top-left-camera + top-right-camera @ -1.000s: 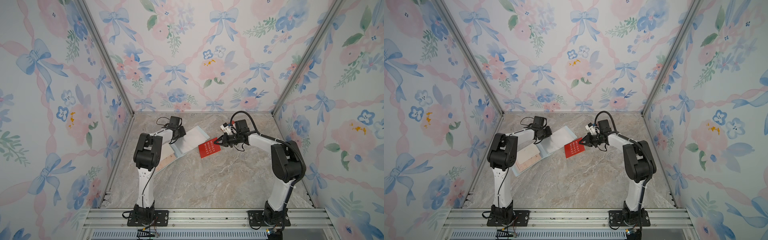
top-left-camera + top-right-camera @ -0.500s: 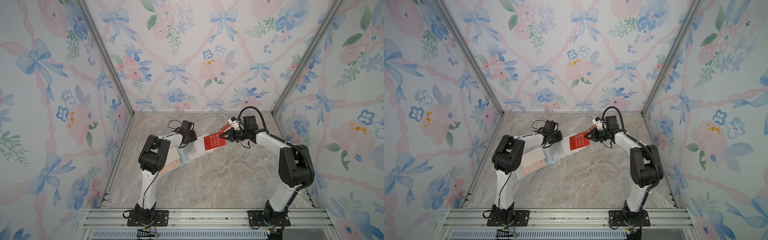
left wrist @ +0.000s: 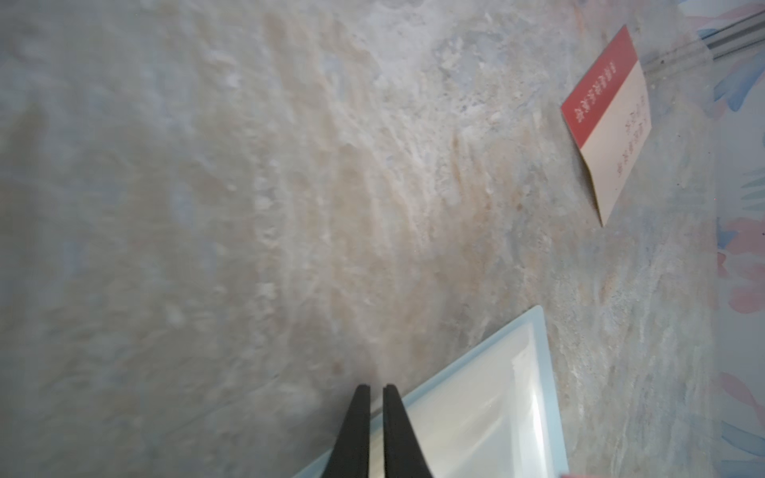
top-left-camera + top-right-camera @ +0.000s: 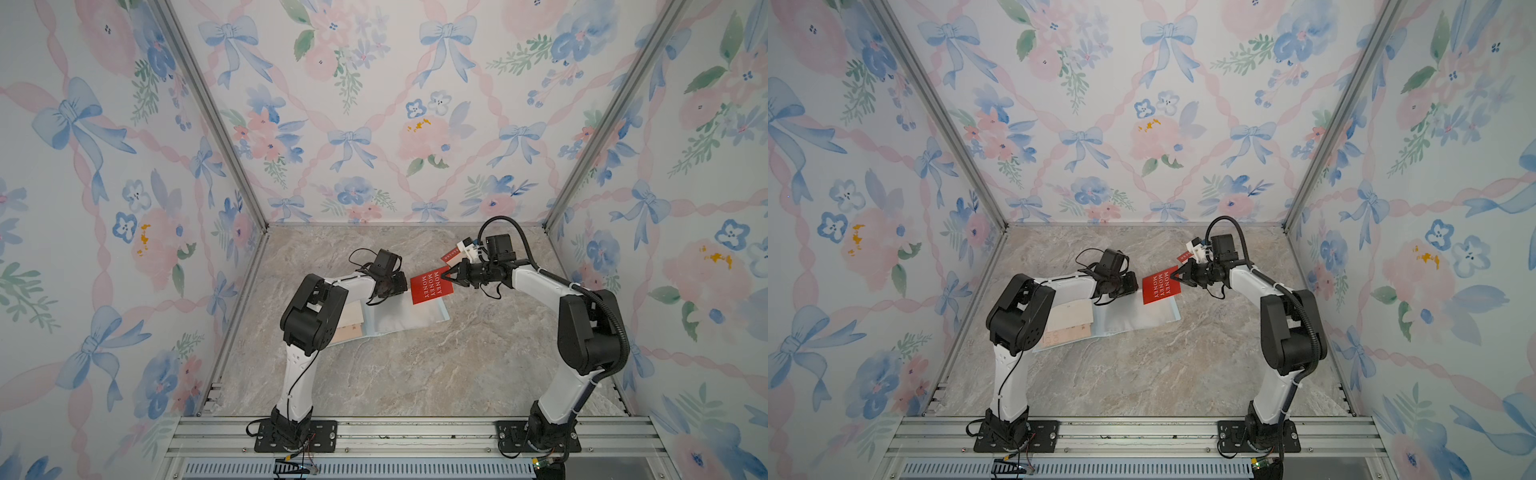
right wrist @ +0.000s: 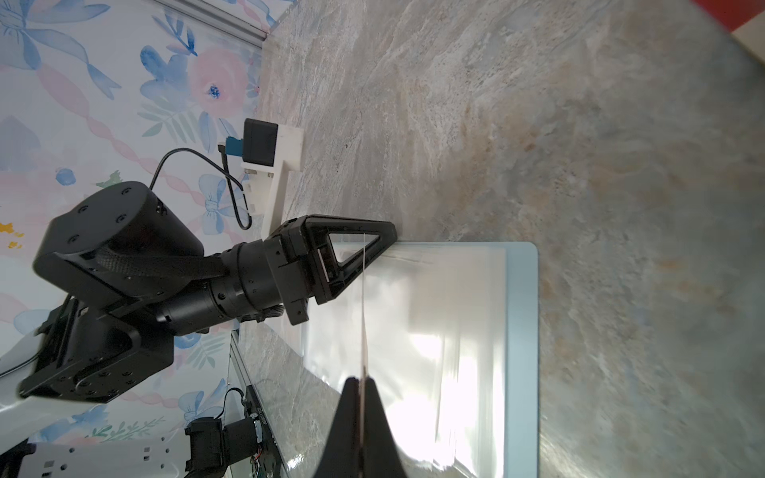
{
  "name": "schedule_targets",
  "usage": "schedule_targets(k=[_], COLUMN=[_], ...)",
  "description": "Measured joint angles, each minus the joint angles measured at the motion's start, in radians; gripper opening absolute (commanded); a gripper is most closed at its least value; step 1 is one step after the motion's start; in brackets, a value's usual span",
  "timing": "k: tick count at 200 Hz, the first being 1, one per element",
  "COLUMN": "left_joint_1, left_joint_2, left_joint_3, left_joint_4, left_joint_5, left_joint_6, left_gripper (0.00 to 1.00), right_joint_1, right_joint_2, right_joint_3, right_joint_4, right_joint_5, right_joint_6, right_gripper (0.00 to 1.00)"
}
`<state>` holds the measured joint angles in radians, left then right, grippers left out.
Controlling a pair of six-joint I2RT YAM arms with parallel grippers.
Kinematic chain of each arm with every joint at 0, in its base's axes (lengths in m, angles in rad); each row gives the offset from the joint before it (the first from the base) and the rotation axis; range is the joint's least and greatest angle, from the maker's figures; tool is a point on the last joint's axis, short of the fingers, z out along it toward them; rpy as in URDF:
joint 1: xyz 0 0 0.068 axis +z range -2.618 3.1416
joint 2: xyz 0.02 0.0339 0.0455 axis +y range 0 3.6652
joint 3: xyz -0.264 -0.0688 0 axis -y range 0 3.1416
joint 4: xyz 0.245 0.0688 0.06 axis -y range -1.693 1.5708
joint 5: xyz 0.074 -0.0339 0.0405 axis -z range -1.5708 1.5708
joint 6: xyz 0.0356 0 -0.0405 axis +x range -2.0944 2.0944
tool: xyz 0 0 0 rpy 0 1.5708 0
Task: Place the photos into the photo albums
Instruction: Move the photo album to the center of the board, then insert the photo into the photo album.
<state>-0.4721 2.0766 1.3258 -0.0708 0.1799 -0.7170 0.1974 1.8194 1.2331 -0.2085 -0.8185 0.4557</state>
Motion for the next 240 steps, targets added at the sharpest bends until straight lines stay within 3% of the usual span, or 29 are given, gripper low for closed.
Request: schedule_targets(k=[74,107,174,217,240], left_joint_1=[0.197,0.271,0.538,0.696,0.724], left_joint_2=[-0.262,-0.410,-0.730,-0.772,-0.772], left_joint_3=[-0.056,-0.213,-0.566,-0.719,-0.803], left_joint_4=[-0.043,-0.032,-0.051,0.017,0.030], left_joint_5=[0.041,0.006,-0.063,0.012,0.030], left_joint_6=[0.029,0.040,0.036,0.022,0.009], left_gripper=[0.15,0.16,0.20,0.20,0.19], right_joint_1=[0.106,0.170,0.251,0.287,0.298], right_joint_2=[0.024,0.068,0.214,0.262,0.276], right_joint_3=[0.061,0.111,0.180,0.210,0.211], right_joint_4=[-0.070,-0.062,0.035,0.090,0.107], right_joint_5=[-0.024,-0.068,-0.124,-0.136,-0.140], right_joint_6=[-0.063,-0.057,0.043,0.091,0.108], right_gripper=[0.02,0.03,0.03,0.03,0.03])
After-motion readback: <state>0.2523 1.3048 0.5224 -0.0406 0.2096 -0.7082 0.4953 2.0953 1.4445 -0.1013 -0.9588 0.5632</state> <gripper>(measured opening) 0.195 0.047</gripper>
